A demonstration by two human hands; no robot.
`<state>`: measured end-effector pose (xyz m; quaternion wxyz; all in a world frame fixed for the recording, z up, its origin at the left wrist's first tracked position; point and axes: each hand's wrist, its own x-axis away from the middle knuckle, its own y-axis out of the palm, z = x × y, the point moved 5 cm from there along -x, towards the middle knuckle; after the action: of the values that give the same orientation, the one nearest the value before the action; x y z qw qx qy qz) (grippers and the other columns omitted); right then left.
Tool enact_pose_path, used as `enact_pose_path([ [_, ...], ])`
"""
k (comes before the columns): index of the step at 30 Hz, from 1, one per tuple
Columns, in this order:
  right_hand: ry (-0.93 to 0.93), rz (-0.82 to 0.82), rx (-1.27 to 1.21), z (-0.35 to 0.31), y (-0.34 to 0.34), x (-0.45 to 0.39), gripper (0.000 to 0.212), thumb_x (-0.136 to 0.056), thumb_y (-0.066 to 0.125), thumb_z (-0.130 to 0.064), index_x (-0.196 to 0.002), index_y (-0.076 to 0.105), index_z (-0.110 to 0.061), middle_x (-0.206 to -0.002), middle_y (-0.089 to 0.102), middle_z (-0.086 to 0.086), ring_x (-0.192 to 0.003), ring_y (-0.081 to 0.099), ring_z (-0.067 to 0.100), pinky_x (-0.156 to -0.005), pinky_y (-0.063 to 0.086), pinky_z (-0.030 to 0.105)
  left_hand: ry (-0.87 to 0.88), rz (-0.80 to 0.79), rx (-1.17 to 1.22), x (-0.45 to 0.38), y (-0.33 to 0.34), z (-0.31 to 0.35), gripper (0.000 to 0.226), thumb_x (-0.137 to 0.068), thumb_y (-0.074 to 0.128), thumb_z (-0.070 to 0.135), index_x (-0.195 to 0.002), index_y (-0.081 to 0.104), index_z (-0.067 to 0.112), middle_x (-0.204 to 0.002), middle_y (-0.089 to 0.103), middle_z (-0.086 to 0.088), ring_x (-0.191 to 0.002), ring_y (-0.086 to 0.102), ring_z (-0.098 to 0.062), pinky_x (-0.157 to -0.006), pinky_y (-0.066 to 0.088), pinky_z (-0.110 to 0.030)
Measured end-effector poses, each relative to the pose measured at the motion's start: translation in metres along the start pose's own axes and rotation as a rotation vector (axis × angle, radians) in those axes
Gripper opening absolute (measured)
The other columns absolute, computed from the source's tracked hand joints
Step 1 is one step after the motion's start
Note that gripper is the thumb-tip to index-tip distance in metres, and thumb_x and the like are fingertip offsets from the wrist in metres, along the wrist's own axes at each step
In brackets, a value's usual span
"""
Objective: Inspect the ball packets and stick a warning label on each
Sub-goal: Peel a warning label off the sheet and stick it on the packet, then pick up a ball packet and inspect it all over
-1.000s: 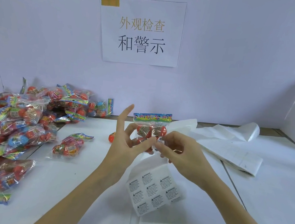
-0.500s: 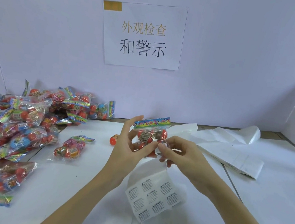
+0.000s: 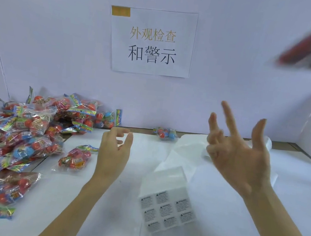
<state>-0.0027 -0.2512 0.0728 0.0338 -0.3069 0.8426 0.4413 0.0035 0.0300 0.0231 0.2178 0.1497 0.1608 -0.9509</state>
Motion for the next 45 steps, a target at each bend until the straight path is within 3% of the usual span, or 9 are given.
enact_pose_path([
  [6, 0.115, 0.155, 0.245, 0.026, -0.014, -0.005, 0.065, -0.087, 0.076, -0.056, -0.134, 0.070, -0.012, -0.093, 0.062, 0.001, -0.073, 0.054, 0.015, -0.066, 0.047, 0.024, -0.209, -0.150, -1.252, -0.005, -0.030, -0.024, 0.055, -0.104, 0.043, 0.058, -0.149, 0.039, 0.025, -0.156, 0.026, -0.018, -0.146, 0.024, -0.044, -0.113, 0.030, -0.066],
  [11, 0.186, 0.183, 0.351, 0.036, -0.018, -0.006, 0.056, -0.083, 0.082, -0.052, -0.120, 0.076, -0.011, -0.088, 0.062, 0.001, -0.071, 0.056, 0.015, -0.063, 0.048, 0.025, -0.244, -0.222, -1.414, -0.009, -0.056, -0.032, 0.046, -0.103, 0.051, 0.023, -0.146, 0.036, 0.020, -0.140, 0.041, -0.012, -0.133, 0.044, -0.036, -0.100, 0.046, -0.042],
  [14, 0.205, 0.240, 0.376, 0.041, -0.024, -0.006, 0.054, -0.081, 0.084, -0.050, -0.117, 0.077, -0.011, -0.088, 0.062, 0.002, -0.071, 0.057, 0.016, -0.062, 0.049, 0.025, -0.102, -0.125, -1.247, -0.016, -0.056, -0.019, 0.044, -0.100, 0.054, 0.014, -0.143, 0.042, 0.017, -0.136, 0.053, -0.011, -0.126, 0.052, -0.034, -0.100, 0.046, -0.042],
  [17, 0.238, 0.306, 0.413, 0.048, -0.029, -0.006, 0.041, -0.086, 0.078, -0.044, -0.112, 0.080, -0.012, -0.086, 0.062, 0.002, -0.070, 0.058, 0.016, -0.060, 0.049, 0.025, 0.064, -0.019, -0.610, -0.016, -0.044, -0.002, 0.032, -0.103, 0.056, 0.011, -0.134, 0.051, 0.015, -0.117, 0.070, -0.007, -0.109, 0.065, -0.031, -0.089, 0.051, -0.042],
  [23, 0.021, 0.334, 0.853, 0.051, -0.020, -0.005, 0.036, -0.094, 0.074, -0.039, -0.129, 0.071, -0.031, -0.117, 0.076, -0.001, -0.103, 0.070, 0.014, -0.074, 0.054, 0.024, -0.099, -0.335, 0.378, 0.012, 0.008, 0.019, 0.019, -0.104, 0.056, 0.008, -0.109, 0.073, 0.016, -0.093, 0.077, -0.014, -0.078, 0.067, -0.020, -0.069, 0.052, -0.020],
  [26, -0.075, 0.248, 1.084, 0.057, -0.004, -0.006, 0.033, -0.095, 0.070, -0.043, -0.127, 0.071, -0.038, -0.124, 0.074, -0.011, -0.113, 0.069, 0.008, -0.082, 0.052, 0.018, -0.065, -0.481, 0.360, 0.024, 0.025, 0.022, 0.016, -0.103, 0.061, 0.024, -0.105, 0.077, 0.024, -0.085, 0.074, -0.011, -0.073, 0.063, -0.014, -0.073, 0.050, -0.021],
  [31, -0.114, 0.325, 1.063, 0.060, 0.000, -0.005, 0.016, -0.093, 0.073, -0.037, -0.097, 0.076, -0.023, -0.092, 0.079, -0.004, -0.083, 0.072, 0.009, -0.069, 0.049, 0.013, -0.058, -0.531, 0.319, 0.034, 0.033, 0.024, 0.035, -0.093, 0.064, 0.046, -0.111, 0.076, 0.020, -0.080, 0.072, -0.006, -0.076, 0.066, -0.014, -0.081, 0.052, -0.025],
  [36, -0.094, 0.421, 1.053, 0.050, -0.012, -0.005, 0.014, -0.099, 0.072, -0.029, -0.092, 0.069, -0.017, -0.089, 0.077, 0.002, -0.082, 0.071, 0.015, -0.076, 0.054, 0.032, -0.058, -0.475, 0.369, 0.031, 0.031, 0.026, 0.039, -0.091, 0.071, 0.038, -0.101, 0.063, 0.001, -0.097, 0.076, -0.008, -0.085, 0.067, -0.021, -0.089, 0.055, -0.036],
  [45, -0.122, 0.415, 1.272, 0.046, -0.015, -0.005, 0.013, -0.096, 0.075, -0.027, -0.085, 0.074, -0.019, -0.080, 0.076, 0.002, -0.077, 0.074, 0.020, -0.079, 0.058, 0.031, -0.069, -0.447, 0.367, 0.030, 0.030, 0.021, 0.008, -0.090, 0.080, 0.023, -0.092, 0.073, 0.019, -0.109, 0.079, -0.004, -0.100, 0.075, -0.026, -0.090, 0.059, -0.034],
])
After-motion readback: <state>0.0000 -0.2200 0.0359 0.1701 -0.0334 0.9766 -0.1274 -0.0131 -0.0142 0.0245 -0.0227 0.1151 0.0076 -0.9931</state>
